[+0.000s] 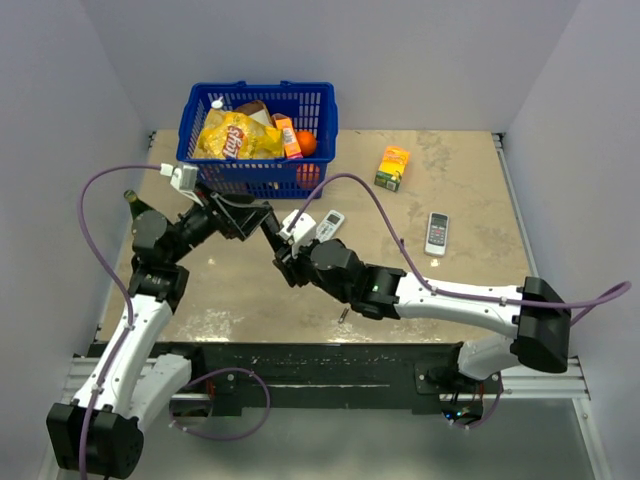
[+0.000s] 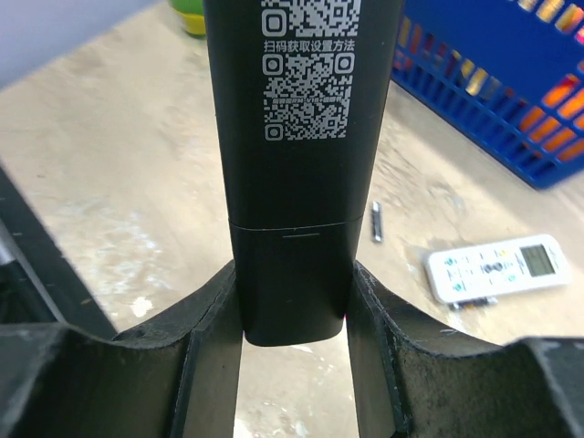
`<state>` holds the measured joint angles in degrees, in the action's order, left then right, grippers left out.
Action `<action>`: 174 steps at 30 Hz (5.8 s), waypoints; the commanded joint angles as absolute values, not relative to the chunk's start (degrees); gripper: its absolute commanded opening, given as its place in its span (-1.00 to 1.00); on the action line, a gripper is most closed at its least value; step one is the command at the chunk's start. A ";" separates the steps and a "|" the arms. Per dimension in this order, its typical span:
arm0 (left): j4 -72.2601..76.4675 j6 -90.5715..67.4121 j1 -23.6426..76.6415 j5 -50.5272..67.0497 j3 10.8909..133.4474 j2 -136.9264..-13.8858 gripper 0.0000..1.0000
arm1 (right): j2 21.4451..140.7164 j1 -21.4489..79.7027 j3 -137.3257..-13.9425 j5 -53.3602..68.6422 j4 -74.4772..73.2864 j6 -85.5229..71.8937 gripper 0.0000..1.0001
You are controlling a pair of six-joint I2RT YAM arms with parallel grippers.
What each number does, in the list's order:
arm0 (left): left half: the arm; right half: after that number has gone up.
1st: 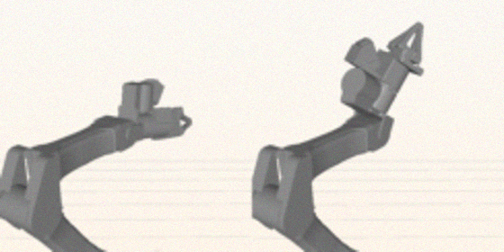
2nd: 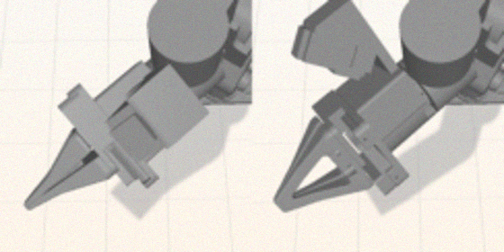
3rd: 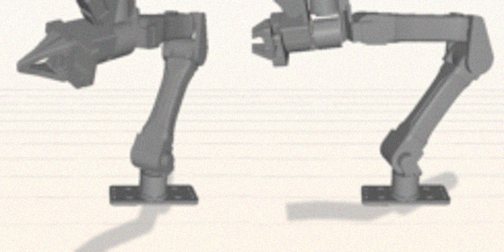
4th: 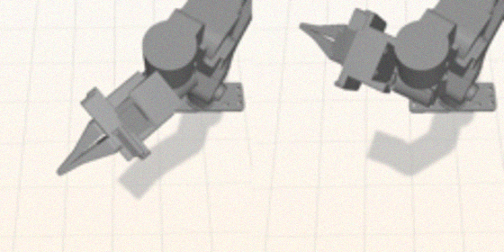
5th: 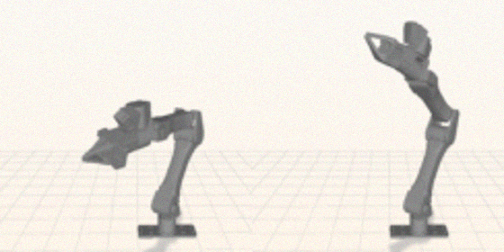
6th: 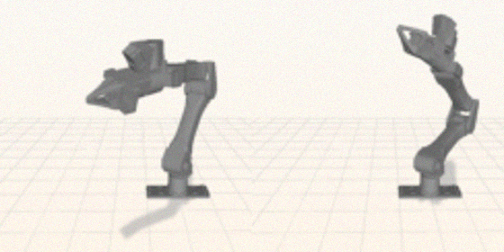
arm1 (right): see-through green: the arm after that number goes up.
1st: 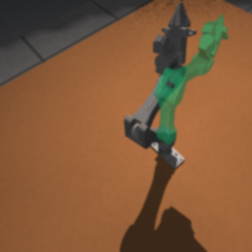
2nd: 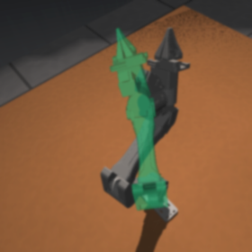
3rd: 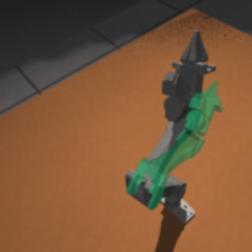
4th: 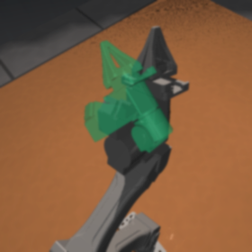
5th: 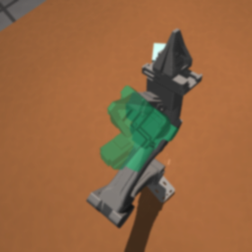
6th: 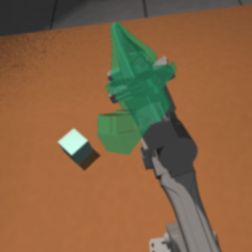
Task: Load the batteries into the remote control
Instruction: Turn over the remote control, then remove the battery cover from the remote control.
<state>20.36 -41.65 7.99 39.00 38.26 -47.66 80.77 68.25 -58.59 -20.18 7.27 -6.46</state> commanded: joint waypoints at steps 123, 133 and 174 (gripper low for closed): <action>10.02 -31.46 14.94 26.37 42.36 -57.31 -1.00 | 92.29 62.40 -70.58 -12.48 4.92 -15.47 -0.17; 8.18 -30.41 13.19 21.45 42.45 -54.85 -1.00 | 90.88 62.40 -63.56 -10.55 3.87 -16.96 -0.54; 14.50 -34.54 7.91 3.59 44.21 -55.02 -1.00 | 89.74 69.61 -57.21 -8.61 -9.05 -22.68 -0.51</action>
